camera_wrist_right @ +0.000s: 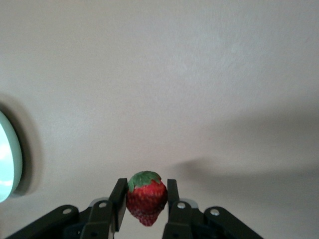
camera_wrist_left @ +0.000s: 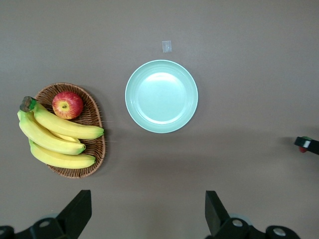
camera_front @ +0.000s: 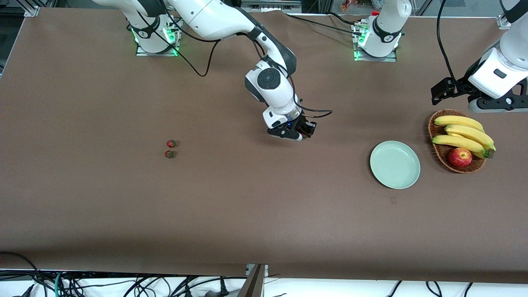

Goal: Collect all strawberries into plate
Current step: 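Carry the strawberry to mid-table with the right gripper and release it, then grasp a strawberry with the right gripper while the left gripper grasps another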

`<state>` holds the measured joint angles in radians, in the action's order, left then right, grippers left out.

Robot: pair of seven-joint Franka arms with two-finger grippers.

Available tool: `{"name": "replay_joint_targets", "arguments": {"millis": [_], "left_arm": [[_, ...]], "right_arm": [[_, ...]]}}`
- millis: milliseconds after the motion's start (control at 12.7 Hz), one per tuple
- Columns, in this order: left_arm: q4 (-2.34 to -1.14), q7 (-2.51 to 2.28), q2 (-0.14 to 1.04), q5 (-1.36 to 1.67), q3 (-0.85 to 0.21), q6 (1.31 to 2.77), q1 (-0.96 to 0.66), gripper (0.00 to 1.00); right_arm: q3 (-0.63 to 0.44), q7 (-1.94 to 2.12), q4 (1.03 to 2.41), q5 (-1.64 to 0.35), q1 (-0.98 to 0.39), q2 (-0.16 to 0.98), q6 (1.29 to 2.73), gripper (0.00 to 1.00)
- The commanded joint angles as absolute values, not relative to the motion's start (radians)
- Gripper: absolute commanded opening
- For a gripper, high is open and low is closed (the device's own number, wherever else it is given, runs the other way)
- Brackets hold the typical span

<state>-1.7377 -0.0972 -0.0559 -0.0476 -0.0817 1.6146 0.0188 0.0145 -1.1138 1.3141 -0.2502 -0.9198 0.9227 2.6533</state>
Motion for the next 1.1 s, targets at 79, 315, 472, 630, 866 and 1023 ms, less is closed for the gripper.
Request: {"name": "replay_joint_targets", "arguments": {"millis": [79,315,472,630,866,1023], "left_arm": [[-1.709,-0.097,-0.041,-0.034,-0.081,1.589,0.017,1.0],[-1.71,-0.1,-0.035,-0.031,-0.083,1.588,0.014,1.0],[-1.709,-0.101,0.032,-0.029,-0.106,1.55,-0.009,1.0],[-1.715,-0.107,0.075,-0.014,-0.139,1.51,-0.024,1.0],[-1.75,-0.176,0.165,0.046,-0.167,1.567,-0.037,1.0],[-1.842,-0.277,0.187,0.051,-0.234,1.722,-0.038,1.0]], "right_arm": [[-0.02,-1.115,1.272,-0.247,-0.869,0.885,2.527,0.99],[-0.021,-0.906,1.275,-0.256,-0.746,0.789,2.27,0.99],[-0.023,-0.684,1.281,-0.246,-0.636,0.767,2.101,0.99],[-0.133,-0.438,1.345,-0.227,-0.609,0.721,1.987,1.0],[-0.263,-0.172,1.594,-0.16,-0.611,0.62,2.024,1.0],[-0.314,-0.06,1.782,-0.169,-0.607,0.571,2.182,0.99]]}}
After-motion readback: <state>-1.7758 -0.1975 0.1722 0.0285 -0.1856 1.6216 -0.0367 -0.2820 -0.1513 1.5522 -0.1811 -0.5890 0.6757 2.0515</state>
